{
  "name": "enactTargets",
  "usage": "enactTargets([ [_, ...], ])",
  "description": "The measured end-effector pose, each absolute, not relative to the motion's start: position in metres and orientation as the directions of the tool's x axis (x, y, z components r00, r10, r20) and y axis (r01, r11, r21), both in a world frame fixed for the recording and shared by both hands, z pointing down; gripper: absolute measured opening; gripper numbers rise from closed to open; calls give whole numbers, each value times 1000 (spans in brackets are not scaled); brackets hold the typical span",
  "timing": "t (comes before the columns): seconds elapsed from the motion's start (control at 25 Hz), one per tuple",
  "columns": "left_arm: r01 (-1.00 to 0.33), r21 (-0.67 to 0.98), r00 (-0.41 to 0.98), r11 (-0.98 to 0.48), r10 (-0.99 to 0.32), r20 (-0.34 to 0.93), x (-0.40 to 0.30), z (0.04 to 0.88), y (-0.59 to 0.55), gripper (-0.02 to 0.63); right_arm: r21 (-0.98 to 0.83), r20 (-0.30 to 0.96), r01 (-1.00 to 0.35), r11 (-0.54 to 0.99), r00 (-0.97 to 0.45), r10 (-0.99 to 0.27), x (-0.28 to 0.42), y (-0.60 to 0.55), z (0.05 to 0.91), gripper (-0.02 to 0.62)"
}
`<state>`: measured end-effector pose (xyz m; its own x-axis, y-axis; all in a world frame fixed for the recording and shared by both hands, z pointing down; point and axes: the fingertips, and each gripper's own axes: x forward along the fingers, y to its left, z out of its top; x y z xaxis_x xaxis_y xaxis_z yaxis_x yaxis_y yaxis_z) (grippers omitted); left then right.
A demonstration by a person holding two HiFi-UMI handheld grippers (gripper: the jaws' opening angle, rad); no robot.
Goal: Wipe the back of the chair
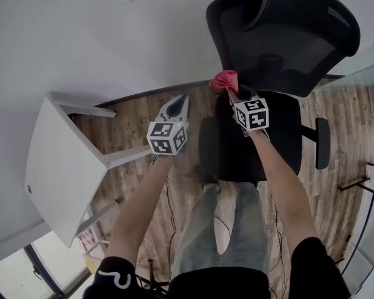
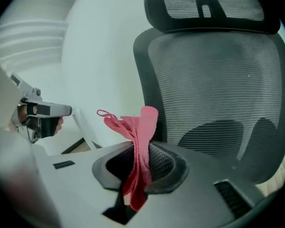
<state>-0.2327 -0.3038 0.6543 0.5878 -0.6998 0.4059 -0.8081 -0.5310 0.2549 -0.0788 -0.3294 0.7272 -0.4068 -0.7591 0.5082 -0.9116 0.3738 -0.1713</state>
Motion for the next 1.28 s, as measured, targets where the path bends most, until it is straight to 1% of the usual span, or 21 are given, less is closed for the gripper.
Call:
enactTargets([
  [0.24,-810,259,585,-526,-701,407,-242,656,-305,25,-199,538,-928,316,-373,-756,-72,-333,741,64],
  [0.56,-787,257,614,-561,-673,411,-203,654,-300,25,-210,558,-944,256,-330,-762,-29,-333,744,63],
  [0.92,-763,244,640,-599,-644,420,-130,650,-298,25,-207,562,-960,191,-276,-780,58,-323,742,63],
  [1.28,-725,251,677,-641,-600,427,-34,653,-286,25,-182,586,-977,112,-199,-786,172,-308,744,63],
])
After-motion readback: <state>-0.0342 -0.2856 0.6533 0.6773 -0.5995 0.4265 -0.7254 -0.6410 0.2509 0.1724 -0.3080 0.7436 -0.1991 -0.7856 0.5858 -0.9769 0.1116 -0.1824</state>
